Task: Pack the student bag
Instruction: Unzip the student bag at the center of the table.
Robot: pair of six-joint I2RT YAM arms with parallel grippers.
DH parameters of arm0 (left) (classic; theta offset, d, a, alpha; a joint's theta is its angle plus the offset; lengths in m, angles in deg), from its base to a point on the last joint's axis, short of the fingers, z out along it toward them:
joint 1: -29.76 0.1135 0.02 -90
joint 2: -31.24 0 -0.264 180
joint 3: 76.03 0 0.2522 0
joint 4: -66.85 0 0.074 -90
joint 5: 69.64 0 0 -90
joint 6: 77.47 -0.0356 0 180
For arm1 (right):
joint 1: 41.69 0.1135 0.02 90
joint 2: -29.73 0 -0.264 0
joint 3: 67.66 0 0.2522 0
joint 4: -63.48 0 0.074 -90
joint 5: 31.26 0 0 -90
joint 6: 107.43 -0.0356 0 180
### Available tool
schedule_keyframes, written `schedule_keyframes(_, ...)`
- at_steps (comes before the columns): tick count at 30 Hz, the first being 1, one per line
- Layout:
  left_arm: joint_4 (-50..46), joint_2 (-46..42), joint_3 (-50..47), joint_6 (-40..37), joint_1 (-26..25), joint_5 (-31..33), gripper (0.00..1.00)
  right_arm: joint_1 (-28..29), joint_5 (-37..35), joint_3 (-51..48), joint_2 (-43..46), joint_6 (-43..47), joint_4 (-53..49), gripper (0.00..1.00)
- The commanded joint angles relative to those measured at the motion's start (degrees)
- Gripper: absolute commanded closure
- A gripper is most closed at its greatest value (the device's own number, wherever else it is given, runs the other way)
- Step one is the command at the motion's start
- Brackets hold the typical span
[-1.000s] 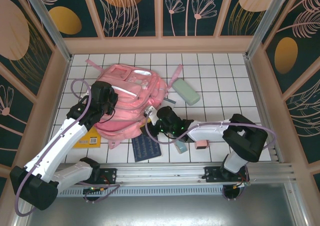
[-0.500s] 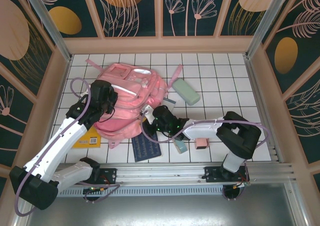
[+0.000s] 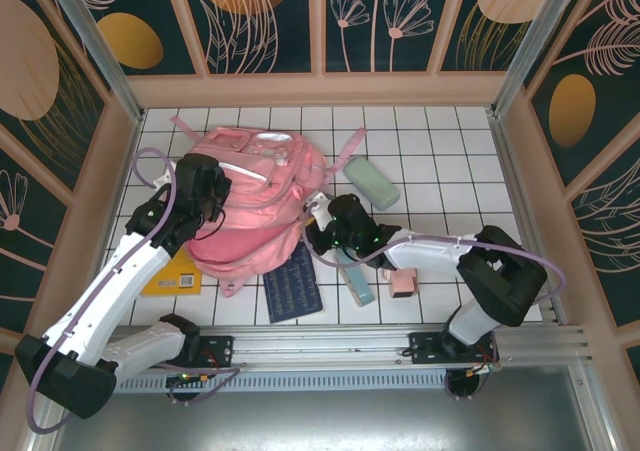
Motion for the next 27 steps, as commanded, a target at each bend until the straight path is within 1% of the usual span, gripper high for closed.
schedule_keyframes(1, 3.1, -1.2, 3.9, -3.3, 0.8, 4.8, 1.0, -3.3, 1.2, -0.5, 1.8, 1.4, -3.4, 1.0)
schedule_keyframes(5, 3.0, -0.9, 4.4, -3.5, 0.8, 4.7, 1.0, -7.2, 2.3, 2.6, -0.7, 1.7, -5.5, 1.0)
schedule_keyframes(12, 2.8, -0.4, 6.0, -3.9, 0.8, 4.6, 1.0, -12.5, -0.6, 10.5, -8.0, 1.3, -10.8, 1.0)
schedule_keyframes(13, 2.8, -0.3, 6.2, -3.7, 0.8, 4.5, 1.0, -13.1, -0.4, 11.6, -8.6, 1.0, -11.3, 0.99)
schedule_keyframes(16, 3.1, 0.4, 7.1, -3.1, 0.8, 3.4, 1.0, -14.9, 0.6, 15.5, -10.9, -0.5, -12.5, 0.92)
schedule_keyframes(19, 5.1, 1.3, 7.8, -2.3, 0.8, 1.8, 1.0, -15.1, -0.2, 20.9, -14.1, -2.0, -13.7, 0.83)
schedule_keyframes(21, 6.6, 2.2, 8.2, -1.2, 0.8, 1.3, 1.0, -15.2, -3.4, 26.5, -17.4, -3.9, -16.2, 0.71)
schedule_keyframes(24, 9.2, 3.7, 8.4, 1.2, 0.8, 1.7, 1.0, -14.5, -8.0, 34.0, -20.2, -5.4, -21.6, 0.6)
schedule_keyframes(26, 10.3, 5.3, 9.0, 2.6, 0.8, 1.4, 1.0, -13.3, -11.4, 33.2, -18.2, -5.6, -21.1, 0.5)
schedule_keyframes(27, 11.0, 6.3, 9.6, 3.2, 0.8, 1.0, 1.0, -12.5, -12.9, 31.8, -16.5, -5.7, -20.8, 0.48)
